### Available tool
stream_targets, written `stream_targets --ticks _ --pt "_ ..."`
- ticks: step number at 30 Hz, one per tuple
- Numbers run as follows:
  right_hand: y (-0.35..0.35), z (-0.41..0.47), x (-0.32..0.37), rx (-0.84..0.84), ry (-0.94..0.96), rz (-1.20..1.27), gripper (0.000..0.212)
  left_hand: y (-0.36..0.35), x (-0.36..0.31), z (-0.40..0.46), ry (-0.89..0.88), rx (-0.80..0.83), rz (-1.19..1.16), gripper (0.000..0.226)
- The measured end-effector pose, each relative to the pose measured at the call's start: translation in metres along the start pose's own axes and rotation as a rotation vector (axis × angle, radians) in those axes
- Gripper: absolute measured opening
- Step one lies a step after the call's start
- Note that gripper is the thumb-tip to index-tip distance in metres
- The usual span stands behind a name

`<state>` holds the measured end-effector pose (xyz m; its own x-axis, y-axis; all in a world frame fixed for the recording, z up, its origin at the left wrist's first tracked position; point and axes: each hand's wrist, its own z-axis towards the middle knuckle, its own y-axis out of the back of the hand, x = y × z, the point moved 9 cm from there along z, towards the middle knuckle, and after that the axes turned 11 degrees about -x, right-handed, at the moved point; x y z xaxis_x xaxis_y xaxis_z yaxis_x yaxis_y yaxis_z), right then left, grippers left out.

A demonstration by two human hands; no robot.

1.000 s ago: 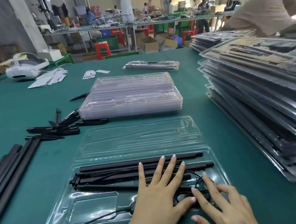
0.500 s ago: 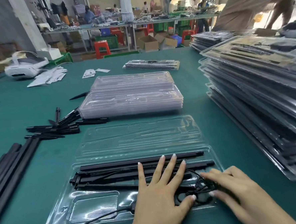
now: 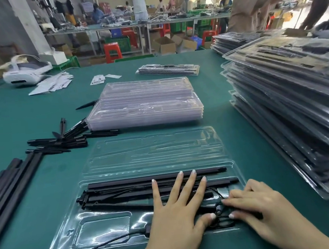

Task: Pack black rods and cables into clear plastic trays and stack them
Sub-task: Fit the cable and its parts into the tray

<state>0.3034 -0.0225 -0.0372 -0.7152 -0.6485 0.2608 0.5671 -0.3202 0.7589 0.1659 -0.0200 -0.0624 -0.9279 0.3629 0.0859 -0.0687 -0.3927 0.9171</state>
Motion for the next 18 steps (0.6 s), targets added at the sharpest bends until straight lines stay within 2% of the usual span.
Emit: stream_targets --ticks 1,4,8,11,13,16,18 --pt "-0.001 0.000 -0.002 0.008 -0.019 0.016 0.016 0.000 0.000 0.001 0.003 0.009 0.004 0.060" --pt "0.000 0.003 -0.016 0.043 -0.171 0.125 0.023 0.004 0.001 0.004 0.018 -0.004 -0.006 0.060" --pt "-0.003 0.002 -0.024 0.099 -0.276 0.203 0.024 0.020 -0.015 0.002 -0.104 -0.213 -0.077 0.049" --pt "-0.010 0.002 -0.026 0.158 -0.303 0.157 0.024 0.021 -0.030 -0.002 -0.198 -0.272 -0.044 0.044" --pt "-0.015 0.003 -0.029 0.216 -0.316 0.121 0.020 0.018 -0.039 -0.005 -0.192 -0.236 -0.050 0.037" --pt "-0.020 0.007 -0.030 0.275 -0.324 0.109 0.027 0.002 -0.045 -0.011 -0.095 -0.041 -0.065 0.066" --pt "-0.022 0.009 -0.030 0.294 -0.323 0.120 0.030 -0.001 -0.048 -0.015 -0.094 0.007 -0.023 0.066"
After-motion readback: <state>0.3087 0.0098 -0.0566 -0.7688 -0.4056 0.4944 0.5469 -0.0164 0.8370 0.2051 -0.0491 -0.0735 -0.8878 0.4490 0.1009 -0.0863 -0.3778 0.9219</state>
